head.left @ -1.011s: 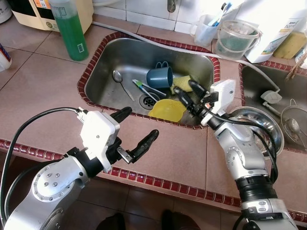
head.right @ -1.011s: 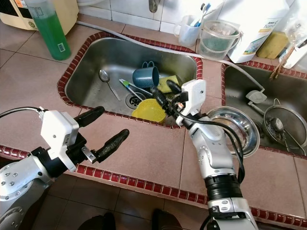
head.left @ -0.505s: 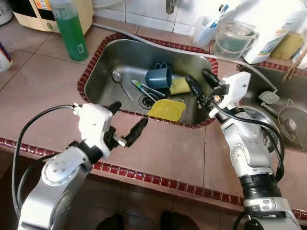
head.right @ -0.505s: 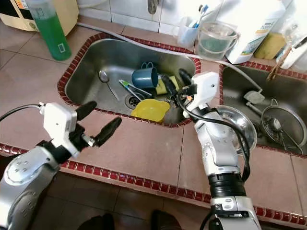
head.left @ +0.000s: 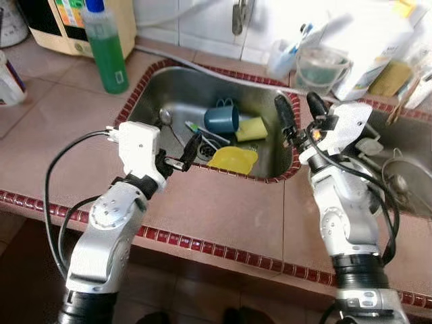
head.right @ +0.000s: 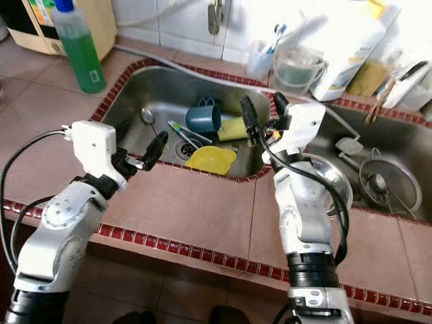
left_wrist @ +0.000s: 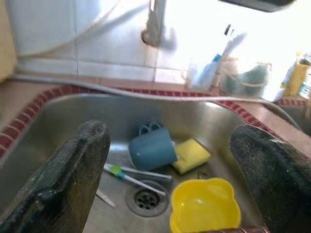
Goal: Kitchen organization
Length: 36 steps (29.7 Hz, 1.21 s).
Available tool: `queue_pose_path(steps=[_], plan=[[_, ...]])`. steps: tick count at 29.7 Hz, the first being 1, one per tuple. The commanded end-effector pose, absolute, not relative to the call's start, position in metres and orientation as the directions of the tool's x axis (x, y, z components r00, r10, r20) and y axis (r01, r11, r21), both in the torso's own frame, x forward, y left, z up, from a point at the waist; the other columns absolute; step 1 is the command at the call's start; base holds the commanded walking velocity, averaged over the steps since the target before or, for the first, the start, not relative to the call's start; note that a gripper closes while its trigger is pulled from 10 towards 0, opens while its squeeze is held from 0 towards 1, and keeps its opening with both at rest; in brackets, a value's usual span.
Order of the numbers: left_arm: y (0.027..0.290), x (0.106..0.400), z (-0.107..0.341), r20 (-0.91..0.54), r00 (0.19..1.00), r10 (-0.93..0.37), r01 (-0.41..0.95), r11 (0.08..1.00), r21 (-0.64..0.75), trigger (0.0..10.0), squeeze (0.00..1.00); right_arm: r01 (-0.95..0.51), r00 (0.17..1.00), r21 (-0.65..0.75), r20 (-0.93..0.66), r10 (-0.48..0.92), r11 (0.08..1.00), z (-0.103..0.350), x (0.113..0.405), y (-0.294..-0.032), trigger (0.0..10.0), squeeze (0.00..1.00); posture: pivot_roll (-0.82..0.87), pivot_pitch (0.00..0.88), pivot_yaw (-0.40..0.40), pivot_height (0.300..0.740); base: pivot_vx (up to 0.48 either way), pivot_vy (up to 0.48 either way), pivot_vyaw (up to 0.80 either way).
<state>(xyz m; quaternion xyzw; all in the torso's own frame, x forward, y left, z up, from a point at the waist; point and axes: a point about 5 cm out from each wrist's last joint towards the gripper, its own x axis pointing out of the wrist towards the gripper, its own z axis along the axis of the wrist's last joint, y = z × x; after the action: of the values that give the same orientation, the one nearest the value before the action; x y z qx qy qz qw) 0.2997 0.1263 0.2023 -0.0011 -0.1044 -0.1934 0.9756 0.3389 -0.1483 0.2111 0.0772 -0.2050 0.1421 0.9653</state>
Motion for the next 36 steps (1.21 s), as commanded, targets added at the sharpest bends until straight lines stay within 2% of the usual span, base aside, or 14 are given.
queue_pose_path(steps=[1,15,21,24,25,26,27,32,36], plan=[[0.124,0.302,0.197,0.192,0.911,-0.364,0.362,0.931,0.047,10.0,0.0,-0.275,0.877,0.088,0.43,0.212,0.957,0.211,0.335,-0.15,10.0,1.0,-0.14,0.069,-0.079,0.732,0.0,0.0,0.0],[0.134,0.313,0.18,0.192,0.942,-0.276,0.278,0.96,0.022,10.0,0.0,-0.114,0.929,0.078,0.362,0.078,0.99,0.18,0.321,-0.147,10.0,1.0,-0.16,0.022,-0.045,0.732,0.0,0.0,0.0],[0.14,0.318,0.174,0.187,0.946,-0.263,0.264,0.964,0.023,10.0,0.0,-0.09,0.936,0.038,0.345,0.071,0.995,0.172,0.316,-0.134,10.0,1.0,-0.18,0.006,-0.032,0.732,0.0,0.0,0.0],[0.139,0.32,0.172,0.179,0.947,-0.267,0.265,0.964,0.036,10.0,0.0,-0.027,0.938,0.035,0.348,0.013,0.999,0.171,0.314,-0.134,10.0,1.0,-0.18,0.004,-0.03,0.732,0.0,0.0,0.0],[0.138,0.321,0.171,0.178,0.948,-0.265,0.261,0.964,0.045,10.0,0.0,0.0,0.944,0.034,0.33,-0.012,0.999,0.167,0.313,-0.134,10.0,0.82,-0.19,0.004,-0.024,0.732,0.0,0.0,0.0],[0.138,0.322,0.171,0.179,0.948,-0.262,0.258,0.965,0.045,10.0,0.0,0.011,0.946,0.043,0.324,-0.024,0.999,0.165,0.313,-0.134,10.0,0.2,-0.18,0.001,-0.021,0.732,0.0,0.0,0.0],[0.137,0.324,0.171,0.181,0.949,-0.257,0.254,0.966,0.039,10.0,0.0,0.037,0.947,0.043,0.318,-0.048,0.998,0.163,0.312,-0.133,10.0,0.0,-0.19,0.003,-0.016,0.732,0.0,0.0,0.0],[0.133,0.323,0.17,0.2,0.947,-0.252,0.25,0.968,0.035,10.0,0.0,0.05,0.96,-0.018,0.276,-0.043,0.999,0.151,0.31,-0.13,10.0,0.0,-0.18,0.0,-0.016,0.732,0.0,0.0,0.0],[0.135,0.317,0.159,0.18,0.953,-0.242,0.232,0.97,0.079,10.0,0.0,0.056,0.971,-0.001,0.232,-0.055,0.998,0.141,0.311,-0.131,10.0,0.0,-0.17,0.0,-0.027,0.732,0.0,0.0,0.0]])
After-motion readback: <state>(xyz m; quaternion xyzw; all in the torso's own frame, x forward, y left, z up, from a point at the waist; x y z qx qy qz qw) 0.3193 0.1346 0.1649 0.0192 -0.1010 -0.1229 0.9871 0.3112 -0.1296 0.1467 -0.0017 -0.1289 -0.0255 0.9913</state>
